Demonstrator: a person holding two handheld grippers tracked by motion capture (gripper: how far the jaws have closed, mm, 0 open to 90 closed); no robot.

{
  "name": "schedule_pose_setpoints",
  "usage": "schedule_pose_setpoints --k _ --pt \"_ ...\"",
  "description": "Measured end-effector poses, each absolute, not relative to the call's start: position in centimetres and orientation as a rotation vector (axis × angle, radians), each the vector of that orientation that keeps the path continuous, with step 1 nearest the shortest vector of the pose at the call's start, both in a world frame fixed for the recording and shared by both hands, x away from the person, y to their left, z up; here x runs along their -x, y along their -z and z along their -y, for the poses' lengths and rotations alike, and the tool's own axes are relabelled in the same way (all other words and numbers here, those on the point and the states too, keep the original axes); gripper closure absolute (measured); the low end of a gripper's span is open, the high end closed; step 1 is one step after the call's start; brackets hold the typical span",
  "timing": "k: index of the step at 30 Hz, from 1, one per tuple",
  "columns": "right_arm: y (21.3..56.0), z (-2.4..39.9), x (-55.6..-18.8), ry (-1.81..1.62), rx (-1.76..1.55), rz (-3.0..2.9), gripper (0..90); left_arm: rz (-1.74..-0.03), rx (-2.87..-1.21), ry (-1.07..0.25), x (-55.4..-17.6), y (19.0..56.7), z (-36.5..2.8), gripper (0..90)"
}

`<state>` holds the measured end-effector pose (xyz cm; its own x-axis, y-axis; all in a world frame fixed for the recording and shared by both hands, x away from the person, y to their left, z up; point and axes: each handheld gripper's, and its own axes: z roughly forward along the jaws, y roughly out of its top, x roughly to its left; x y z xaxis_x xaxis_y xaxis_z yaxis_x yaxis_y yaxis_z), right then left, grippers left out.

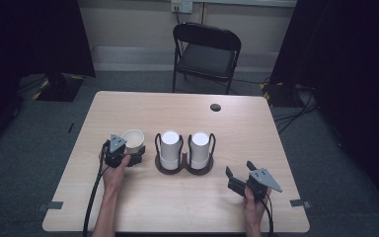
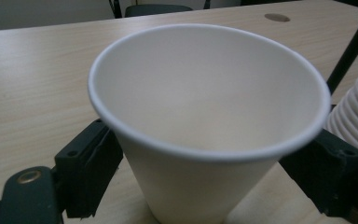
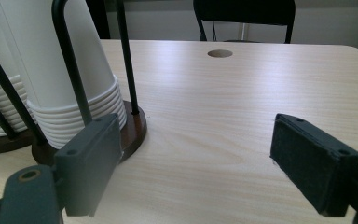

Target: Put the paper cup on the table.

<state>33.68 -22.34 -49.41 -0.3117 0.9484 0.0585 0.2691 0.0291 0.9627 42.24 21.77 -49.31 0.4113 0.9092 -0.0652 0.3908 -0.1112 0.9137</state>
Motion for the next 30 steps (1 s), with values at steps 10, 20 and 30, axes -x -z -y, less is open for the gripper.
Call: schedule_pose_setpoints --k 10,20,30 --pt "49.4 22.3 -33.7 -1.316 -1.250 -1.653 15.6 -1.139 -1.711 -0.704 -40.5 49.0 -21.6 15.7" --pt "49.4 22.3 -33.7 -1.315 -1.250 -1.652 15.6 -1.124 -1.671 -0.725 -38.3 48.8 -21.3 15.7" --pt "49.4 22.3 -33.6 -1.317 -1.243 -1.651 15.6 -1.027 -1.624 -0.723 -34.9 48.4 -20.5 16.8"
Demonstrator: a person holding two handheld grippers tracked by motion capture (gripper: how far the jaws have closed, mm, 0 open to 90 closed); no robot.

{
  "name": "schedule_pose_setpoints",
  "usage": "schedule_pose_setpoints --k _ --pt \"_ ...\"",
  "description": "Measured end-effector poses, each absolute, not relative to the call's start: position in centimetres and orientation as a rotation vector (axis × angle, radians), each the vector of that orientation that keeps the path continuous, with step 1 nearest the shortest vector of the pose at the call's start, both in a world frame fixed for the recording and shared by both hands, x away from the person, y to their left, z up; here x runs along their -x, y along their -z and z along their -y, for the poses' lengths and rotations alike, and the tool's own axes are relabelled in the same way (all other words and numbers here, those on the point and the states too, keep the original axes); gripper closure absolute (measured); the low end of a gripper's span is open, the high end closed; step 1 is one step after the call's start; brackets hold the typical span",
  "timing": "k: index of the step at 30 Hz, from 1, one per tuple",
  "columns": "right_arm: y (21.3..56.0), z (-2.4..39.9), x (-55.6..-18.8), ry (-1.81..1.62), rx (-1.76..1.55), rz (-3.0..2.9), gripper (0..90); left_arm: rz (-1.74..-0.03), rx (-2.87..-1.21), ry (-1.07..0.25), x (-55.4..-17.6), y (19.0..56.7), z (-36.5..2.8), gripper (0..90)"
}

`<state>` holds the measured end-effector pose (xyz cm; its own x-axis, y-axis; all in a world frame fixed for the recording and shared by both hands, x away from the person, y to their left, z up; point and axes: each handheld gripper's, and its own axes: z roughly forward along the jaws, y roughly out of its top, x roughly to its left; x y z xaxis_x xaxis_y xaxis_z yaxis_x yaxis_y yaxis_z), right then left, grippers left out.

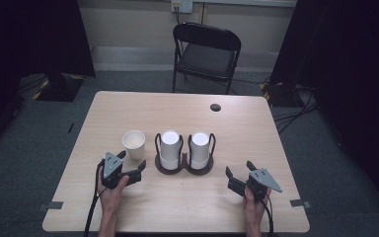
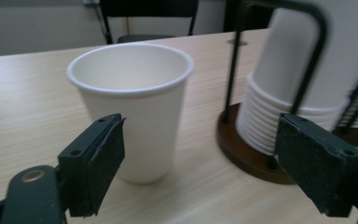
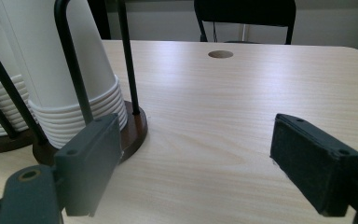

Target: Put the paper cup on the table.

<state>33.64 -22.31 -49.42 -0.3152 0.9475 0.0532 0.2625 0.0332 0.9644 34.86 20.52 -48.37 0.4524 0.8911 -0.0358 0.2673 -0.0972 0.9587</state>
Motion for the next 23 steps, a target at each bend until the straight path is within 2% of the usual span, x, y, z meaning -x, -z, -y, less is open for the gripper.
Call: schedule_pose_setpoints --k 13,18,23 --pt "49.4 22.3 -33.6 -1.323 -1.240 -1.647 15.6 -0.969 -1.621 -0.657 -30.8 48.9 -17.5 15.5" --pt "49.4 22.4 -33.7 -1.323 -1.252 -1.657 15.7 -0.971 -1.605 -0.732 -30.2 49.6 -17.2 15.3" --pt "49.4 22.4 -34.0 -1.311 -1.278 -1.669 15.7 -0.956 -1.592 -0.751 -30.1 49.6 -17.0 15.4"
